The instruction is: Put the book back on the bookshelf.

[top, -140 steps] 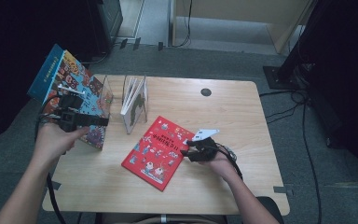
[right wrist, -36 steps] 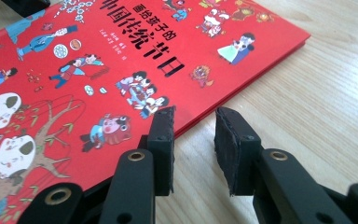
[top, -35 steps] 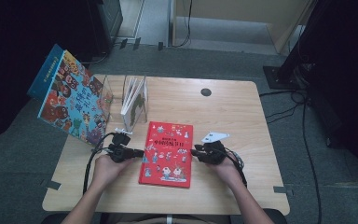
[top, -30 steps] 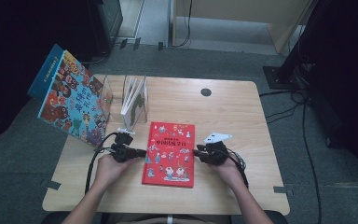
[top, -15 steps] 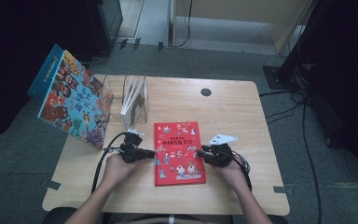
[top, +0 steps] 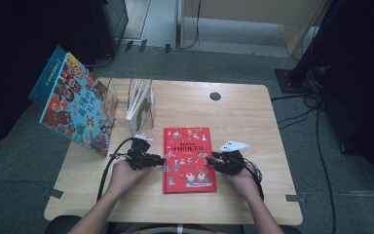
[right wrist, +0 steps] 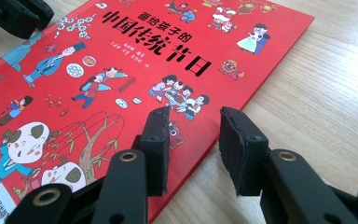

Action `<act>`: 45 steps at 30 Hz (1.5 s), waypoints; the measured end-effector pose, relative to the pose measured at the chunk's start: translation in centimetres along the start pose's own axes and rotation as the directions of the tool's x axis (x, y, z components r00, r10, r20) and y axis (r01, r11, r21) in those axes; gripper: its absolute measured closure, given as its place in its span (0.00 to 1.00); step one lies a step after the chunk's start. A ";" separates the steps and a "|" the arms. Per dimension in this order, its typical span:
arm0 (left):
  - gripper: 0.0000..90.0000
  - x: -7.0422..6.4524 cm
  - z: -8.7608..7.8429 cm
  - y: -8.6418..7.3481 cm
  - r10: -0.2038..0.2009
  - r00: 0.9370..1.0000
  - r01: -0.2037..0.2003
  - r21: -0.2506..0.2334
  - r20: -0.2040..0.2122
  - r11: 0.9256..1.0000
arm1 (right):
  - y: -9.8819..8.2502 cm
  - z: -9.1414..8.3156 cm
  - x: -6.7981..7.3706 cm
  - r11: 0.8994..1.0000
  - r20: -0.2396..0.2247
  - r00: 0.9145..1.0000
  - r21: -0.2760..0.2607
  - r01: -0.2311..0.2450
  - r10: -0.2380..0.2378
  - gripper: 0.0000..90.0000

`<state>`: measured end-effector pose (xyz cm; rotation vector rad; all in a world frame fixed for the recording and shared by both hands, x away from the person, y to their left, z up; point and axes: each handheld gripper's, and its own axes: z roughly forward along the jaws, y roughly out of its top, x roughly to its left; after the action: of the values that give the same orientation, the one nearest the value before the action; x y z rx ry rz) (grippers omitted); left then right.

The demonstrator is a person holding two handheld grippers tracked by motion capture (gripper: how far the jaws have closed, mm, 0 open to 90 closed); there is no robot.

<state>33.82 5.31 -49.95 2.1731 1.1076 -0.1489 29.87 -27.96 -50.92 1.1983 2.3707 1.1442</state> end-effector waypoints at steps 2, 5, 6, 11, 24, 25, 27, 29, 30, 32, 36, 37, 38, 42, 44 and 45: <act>0.67 -0.1 0.0 0.0 0.005 1.000 -0.005 -0.007 -0.007 1.000 | 0.0 -0.1 0.1 1.000 0.006 1.000 0.006 -0.004 0.004 0.69; 0.61 -0.1 -0.1 0.0 0.012 1.000 -0.013 -0.008 -0.014 1.000 | 0.1 -0.1 0.1 1.000 0.006 1.000 0.022 -0.014 0.014 0.66; 0.60 -0.1 -0.1 -0.1 0.015 1.000 -0.015 -0.008 -0.021 1.000 | 0.2 -0.1 0.2 0.999 0.005 1.000 0.032 -0.023 0.023 0.66; 0.55 -0.1 -0.1 -0.3 0.021 0.999 -0.022 -0.037 -0.029 0.999 | 0.8 0.3 0.4 0.995 0.005 0.997 0.068 -0.074 0.074 0.62; 0.46 -0.7 0.2 -0.7 0.066 0.995 -0.071 -0.066 -0.069 0.995 | 2.6 0.4 -0.5 0.941 0.019 0.973 0.249 -0.228 0.230 0.63; 0.46 -0.7 0.1 -0.7 0.063 0.996 -0.068 -0.064 -0.067 0.996 | 2.7 0.4 -0.6 0.937 0.020 0.971 0.258 -0.236 0.239 0.64; 0.46 -0.6 0.1 -0.7 0.056 0.997 -0.060 -0.066 -0.061 0.996 | 2.9 0.5 -0.7 0.930 0.026 0.968 0.272 -0.248 0.250 0.64; 0.46 -0.6 0.1 -0.7 0.052 0.997 -0.056 -0.065 -0.062 0.996 | 3.1 0.6 -0.8 0.922 0.019 0.962 0.281 -0.268 0.274 0.63; 0.46 -0.7 0.1 -0.6 0.051 0.997 -0.055 -0.063 -0.064 0.996 | 3.2 0.7 -0.9 0.917 0.018 0.959 0.288 -0.276 0.283 0.63; 0.45 -0.7 0.1 -0.6 0.056 0.996 -0.060 -0.061 -0.068 0.996 | 3.4 0.9 -1.0 0.911 0.016 0.956 0.301 -0.283 0.292 0.63; 0.45 -0.8 0.2 -0.6 0.058 0.996 -0.061 -0.060 -0.063 0.996 | 3.7 1.2 -1.2 0.894 0.024 0.945 0.316 -0.317 0.327 0.62; 0.45 -0.8 0.2 -0.6 0.057 0.996 -0.061 -0.058 -0.064 0.996 | 3.8 1.2 -1.3 0.887 0.023 0.939 0.321 -0.332 0.343 0.63; 0.45 -0.8 0.2 -0.6 0.058 0.996 -0.062 -0.059 -0.067 0.996 | 3.9 1.3 -1.4 0.882 0.024 0.934 0.323 -0.344 0.356 0.63; 0.45 -0.9 0.2 -0.6 0.073 0.994 -0.077 -0.054 -0.080 0.996 | 4.1 1.4 -1.7 0.861 0.024 0.917 0.336 -0.383 0.398 0.62; 0.46 -0.9 0.2 -0.6 0.068 0.995 -0.073 -0.056 -0.078 0.996 | 4.3 1.5 -1.8 0.858 0.023 0.917 0.344 -0.382 0.399 0.62; 0.46 -0.9 0.2 -0.6 0.066 0.995 -0.070 -0.054 -0.076 0.996 | 4.3 1.5 -1.8 0.856 0.023 0.917 0.349 -0.381 0.399 0.62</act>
<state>32.87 4.84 -50.06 2.1784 1.0640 -0.0061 34.30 -27.02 -48.97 1.8612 2.5103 0.8796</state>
